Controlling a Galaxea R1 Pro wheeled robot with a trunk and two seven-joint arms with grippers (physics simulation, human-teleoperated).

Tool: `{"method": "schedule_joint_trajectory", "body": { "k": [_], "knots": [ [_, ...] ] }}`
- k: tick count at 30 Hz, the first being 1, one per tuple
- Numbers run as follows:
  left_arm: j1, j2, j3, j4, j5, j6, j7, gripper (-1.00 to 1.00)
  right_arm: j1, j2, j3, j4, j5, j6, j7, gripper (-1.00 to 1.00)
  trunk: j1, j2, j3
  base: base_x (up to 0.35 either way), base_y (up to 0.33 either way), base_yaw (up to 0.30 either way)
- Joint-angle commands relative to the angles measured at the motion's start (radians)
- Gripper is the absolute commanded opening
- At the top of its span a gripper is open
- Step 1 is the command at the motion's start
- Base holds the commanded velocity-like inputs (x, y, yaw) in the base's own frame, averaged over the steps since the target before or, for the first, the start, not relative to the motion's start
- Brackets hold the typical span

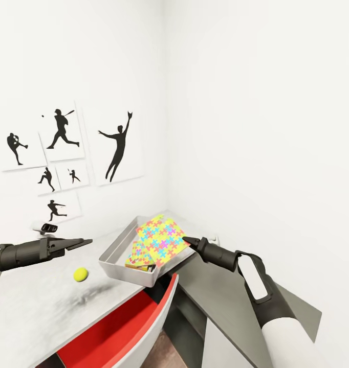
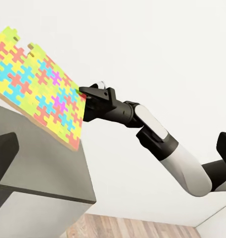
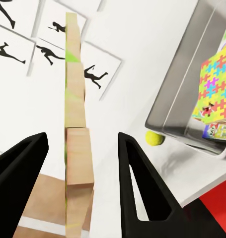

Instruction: Put all the toys in the child's room - the three board games (two on the bed and one on the table), the two jigsaw puzzles on the table, and the tennis ball on the table - inside the toy box on the table in the child's room.

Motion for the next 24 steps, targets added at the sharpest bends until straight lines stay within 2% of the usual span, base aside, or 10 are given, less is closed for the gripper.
{"method": "schedule_joint_trajectory", "body": {
  "k": [1,10,19,24],
  "knots": [
    [0.000,0.000,0.000,0.000,-0.001,0.011,-0.004,1.00,0.000,0.001,-0.004,0.001,0.003,0.006,0.004,-1.00,0.000,-0.001,0.000,0.038,0.000,0.000],
    [0.000,0.000,0.000,0.000,-0.001,0.011,-0.004,1.00,0.000,0.004,-0.004,0.001,0.002,0.003,0.001,-1.00,0.000,-0.001,0.000,0.042,0.001,0.000],
    [0.000,-0.001,0.000,0.000,-0.002,0.011,-0.004,1.00,0.000,0.005,-0.004,-0.010,0.002,0.002,0.000,-1.00,0.000,-0.001,0.000,-0.007,0.077,0.000],
    [0.000,-0.029,-0.007,0.001,-0.008,0.007,0.001,1.00,0.004,0.031,0.020,-0.029,0.003,0.033,0.019,-1.00,0.000,-0.001,0.000,-0.022,0.000,0.000]
  ]
}}
